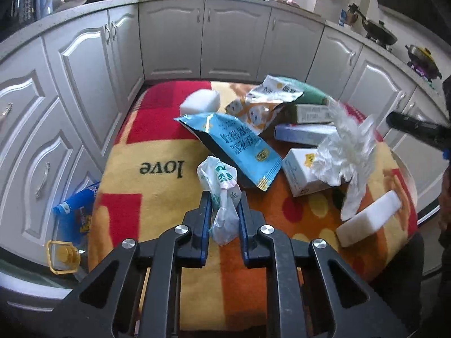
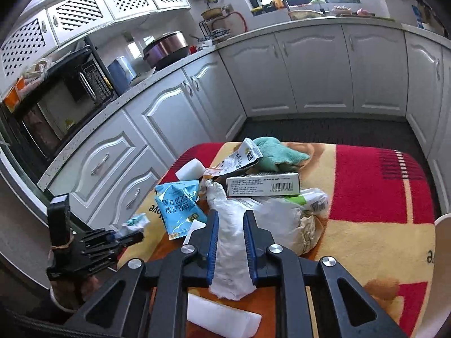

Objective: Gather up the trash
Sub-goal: 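Grasp the small white plastic bag with the left tool while the right tool grasps the crumpled white plastic, then carry the crumpled white plastic to the beige bucket and release it with the right tool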

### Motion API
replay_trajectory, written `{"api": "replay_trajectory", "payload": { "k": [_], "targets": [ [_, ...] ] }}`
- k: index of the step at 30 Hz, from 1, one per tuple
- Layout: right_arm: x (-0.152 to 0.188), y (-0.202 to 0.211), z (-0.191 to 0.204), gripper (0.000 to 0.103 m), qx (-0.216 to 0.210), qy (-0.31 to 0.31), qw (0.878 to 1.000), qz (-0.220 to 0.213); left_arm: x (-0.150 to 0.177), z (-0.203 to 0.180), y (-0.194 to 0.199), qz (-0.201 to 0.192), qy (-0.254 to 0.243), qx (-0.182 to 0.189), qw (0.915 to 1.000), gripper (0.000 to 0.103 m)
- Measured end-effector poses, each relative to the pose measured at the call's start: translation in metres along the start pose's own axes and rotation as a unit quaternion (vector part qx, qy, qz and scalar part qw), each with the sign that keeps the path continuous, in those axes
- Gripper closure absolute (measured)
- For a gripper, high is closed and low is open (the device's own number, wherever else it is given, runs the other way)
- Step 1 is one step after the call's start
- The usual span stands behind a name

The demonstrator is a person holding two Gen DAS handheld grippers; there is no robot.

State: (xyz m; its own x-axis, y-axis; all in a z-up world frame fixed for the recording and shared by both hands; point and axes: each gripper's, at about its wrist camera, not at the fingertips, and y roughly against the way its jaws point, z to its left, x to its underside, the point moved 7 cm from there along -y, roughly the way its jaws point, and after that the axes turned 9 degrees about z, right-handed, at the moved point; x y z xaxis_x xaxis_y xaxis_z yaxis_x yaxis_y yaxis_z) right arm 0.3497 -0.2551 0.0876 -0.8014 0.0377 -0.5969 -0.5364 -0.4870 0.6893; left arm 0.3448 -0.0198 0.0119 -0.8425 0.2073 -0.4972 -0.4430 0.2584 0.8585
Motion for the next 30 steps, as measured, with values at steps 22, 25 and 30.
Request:
{"api": "replay_trajectory", "payload": {
  "k": [22,25,30],
  "targets": [
    [0.027,-0.020,-0.020,0.093,0.050,0.023,0.998,0.042,-0.022,-0.071,0.033,-0.040,-0.061,0.019,0.9971,0.089],
    [0.022,0.015,-0.025,0.093,0.039,0.010,0.999,0.010,-0.031,-0.094,0.038,-0.043,-0.078,0.043,0.9951,0.089],
    [0.024,0.060,-0.042,0.093,0.073,-0.003,0.997,-0.021,-0.041,-0.151,0.042,-0.044,-0.121,0.084,0.9881,0.089]
  ]
}}
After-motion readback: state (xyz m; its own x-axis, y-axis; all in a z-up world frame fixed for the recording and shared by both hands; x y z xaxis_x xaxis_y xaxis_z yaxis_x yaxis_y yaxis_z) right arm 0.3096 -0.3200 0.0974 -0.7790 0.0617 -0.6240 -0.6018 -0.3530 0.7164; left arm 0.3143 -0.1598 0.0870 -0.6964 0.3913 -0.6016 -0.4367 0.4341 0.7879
